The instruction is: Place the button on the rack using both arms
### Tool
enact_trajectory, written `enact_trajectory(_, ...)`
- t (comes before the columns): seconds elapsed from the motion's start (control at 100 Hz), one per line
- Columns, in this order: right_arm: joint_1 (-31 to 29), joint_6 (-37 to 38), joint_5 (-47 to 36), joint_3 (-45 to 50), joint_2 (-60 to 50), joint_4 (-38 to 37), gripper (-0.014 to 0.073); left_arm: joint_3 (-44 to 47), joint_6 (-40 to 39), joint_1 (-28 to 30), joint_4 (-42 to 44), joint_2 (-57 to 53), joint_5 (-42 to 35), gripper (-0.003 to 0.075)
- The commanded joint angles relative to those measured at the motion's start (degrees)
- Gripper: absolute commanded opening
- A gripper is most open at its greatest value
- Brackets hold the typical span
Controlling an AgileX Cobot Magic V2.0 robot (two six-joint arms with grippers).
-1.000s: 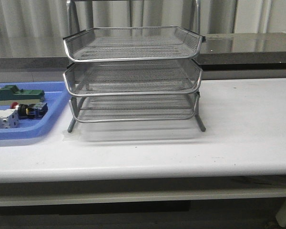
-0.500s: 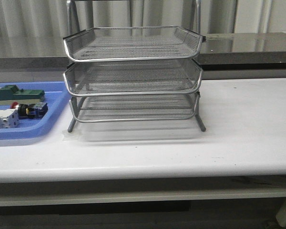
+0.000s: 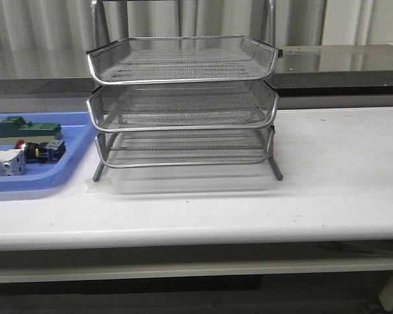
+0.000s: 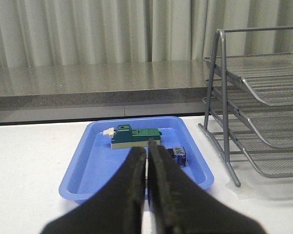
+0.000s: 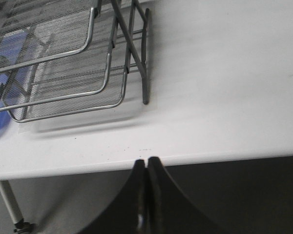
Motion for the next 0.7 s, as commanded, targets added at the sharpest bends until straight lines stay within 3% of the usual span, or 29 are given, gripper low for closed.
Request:
enact_trajectory(0.0,-0.32,-0.06,-5.6,-2.09,3.01,4.61,-0.0067,2.68,-0.45,-0.32,-0.12,-2.06,-4.32,0.0004)
enact_trajectory(0.34,-0.12,-2.15,-5.5,-2.09,10.64,12.99,-0.0043,2.68,-0.45,-0.32,-0.12,-2.06,-4.32,0.0004)
enact_trajectory(0.56,-0.12,-7.46,-6.43,-2.09,12.79,22.57,0.0207,2.68,-0.45,-0.32,-0.12,-2.06,-4.32,0.0004)
enact_trajectory(0.69,-0.12,-11.66,-8.36,-2.09,15.66,27.84,0.0304,2.68,-0.45,-0.32,-0.12,-2.06,-4.32,0.0004)
